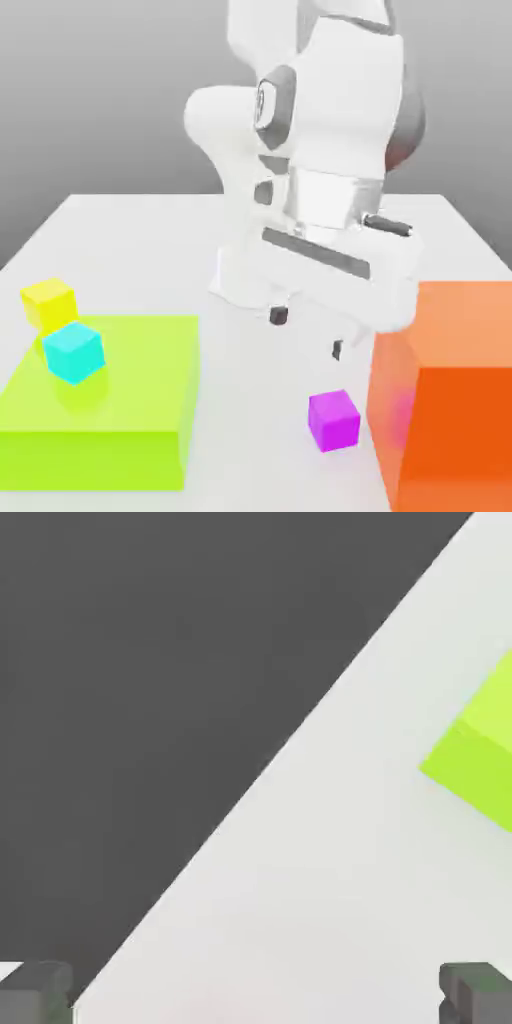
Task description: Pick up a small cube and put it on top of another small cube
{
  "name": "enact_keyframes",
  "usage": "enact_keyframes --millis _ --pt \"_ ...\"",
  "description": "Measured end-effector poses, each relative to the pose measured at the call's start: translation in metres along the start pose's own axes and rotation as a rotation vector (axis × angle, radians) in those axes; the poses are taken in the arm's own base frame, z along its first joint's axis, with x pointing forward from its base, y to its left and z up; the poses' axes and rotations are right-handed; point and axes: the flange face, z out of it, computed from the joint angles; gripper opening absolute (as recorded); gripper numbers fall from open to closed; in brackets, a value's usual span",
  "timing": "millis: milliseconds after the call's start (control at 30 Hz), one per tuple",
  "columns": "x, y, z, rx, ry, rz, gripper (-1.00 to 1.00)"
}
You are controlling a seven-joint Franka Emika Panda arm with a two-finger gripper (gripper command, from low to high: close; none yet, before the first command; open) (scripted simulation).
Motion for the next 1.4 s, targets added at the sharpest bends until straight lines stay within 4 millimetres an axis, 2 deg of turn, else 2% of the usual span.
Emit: enact_keyframes --millis 167,300,700,733,967,1300,1367,1400 --pt "-0.013 0.039 0.047 -0.103 -0.022 0.153 0.00" --pt "-0.024 0.072 0.075 -0.186 -0.042 0.276 0.00" --pt "-0.031 0.088 0.139 -0.204 -0.050 0.311 0.00" --pt "-0.030 0.090 0.144 -0.205 -0.047 0.310 -1.00" --pt "-0.031 0.090 0.145 -0.204 -0.049 0.310 -1.00" --pt "-0.028 0.078 0.092 -0.200 -0.054 0.313 -1.00" --pt "-0.026 0.078 0.084 -0.203 -0.048 0.309 -1.00" --pt "-0.016 0.070 0.082 -0.207 -0.037 0.327 -1.00"
